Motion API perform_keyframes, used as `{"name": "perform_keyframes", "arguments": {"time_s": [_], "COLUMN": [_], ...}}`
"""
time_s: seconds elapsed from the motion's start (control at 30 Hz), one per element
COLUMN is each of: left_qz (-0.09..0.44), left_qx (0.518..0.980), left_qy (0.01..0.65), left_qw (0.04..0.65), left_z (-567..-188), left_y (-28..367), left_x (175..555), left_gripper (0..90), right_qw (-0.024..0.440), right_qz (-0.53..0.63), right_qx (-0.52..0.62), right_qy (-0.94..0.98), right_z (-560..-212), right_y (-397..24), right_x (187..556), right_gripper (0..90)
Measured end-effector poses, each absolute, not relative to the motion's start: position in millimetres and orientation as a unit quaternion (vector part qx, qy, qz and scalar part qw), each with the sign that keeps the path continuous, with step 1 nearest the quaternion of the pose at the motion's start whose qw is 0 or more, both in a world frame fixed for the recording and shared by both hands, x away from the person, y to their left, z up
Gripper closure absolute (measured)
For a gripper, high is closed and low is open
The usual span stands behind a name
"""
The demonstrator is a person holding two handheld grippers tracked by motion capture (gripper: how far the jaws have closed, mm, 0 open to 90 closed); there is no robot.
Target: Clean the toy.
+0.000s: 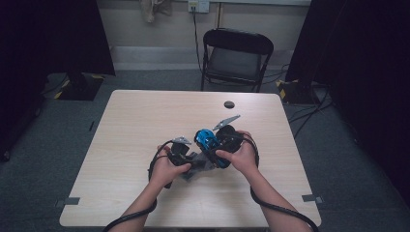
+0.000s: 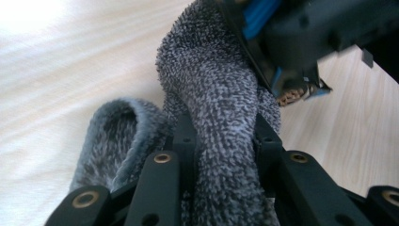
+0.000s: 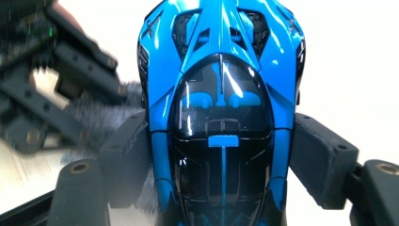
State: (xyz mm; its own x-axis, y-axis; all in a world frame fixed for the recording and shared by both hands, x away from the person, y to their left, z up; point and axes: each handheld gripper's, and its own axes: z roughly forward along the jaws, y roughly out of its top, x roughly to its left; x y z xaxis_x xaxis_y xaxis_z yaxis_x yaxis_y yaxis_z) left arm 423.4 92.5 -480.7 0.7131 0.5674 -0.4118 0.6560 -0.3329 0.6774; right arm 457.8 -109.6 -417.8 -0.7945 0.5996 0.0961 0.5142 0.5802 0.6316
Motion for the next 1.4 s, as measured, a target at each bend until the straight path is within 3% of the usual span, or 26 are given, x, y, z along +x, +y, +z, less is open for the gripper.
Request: {"name": "perform_keyframes", "arguments": {"time_s": [0.43,0.63,0.9,1.4], "left_qz": [-0.053,-0.009,0.043,0.037], "left_qx": [0.850,0.835,0.785,0.787], "left_qy": [0.321,0.374,0.438,0.405], "left_qw": [0.415,0.403,0.436,0.464], "left_z": [-477.6,-463.9,-444.6,-438.0], "left_y": [77.5,104.8,137.1,120.3], "left_x": [407.8,420.5,449.0,445.8], "left_gripper": [69.9,70.0,69.9,69.9], "right_qw": [0.059,0.063,0.054,0.045], "right_qz": [0.351,0.351,0.349,0.339], "right_qx": [0.335,0.334,0.321,0.314], "right_qy": [0.872,0.873,0.879,0.886], "right_z": [-411.4,-408.1,-413.7,-422.3], "right_y": [-115.0,-122.7,-120.5,-110.4], "right_x": [464.1,463.8,455.8,451.2], "right_gripper": [27.3,27.3,27.3,27.3]}}
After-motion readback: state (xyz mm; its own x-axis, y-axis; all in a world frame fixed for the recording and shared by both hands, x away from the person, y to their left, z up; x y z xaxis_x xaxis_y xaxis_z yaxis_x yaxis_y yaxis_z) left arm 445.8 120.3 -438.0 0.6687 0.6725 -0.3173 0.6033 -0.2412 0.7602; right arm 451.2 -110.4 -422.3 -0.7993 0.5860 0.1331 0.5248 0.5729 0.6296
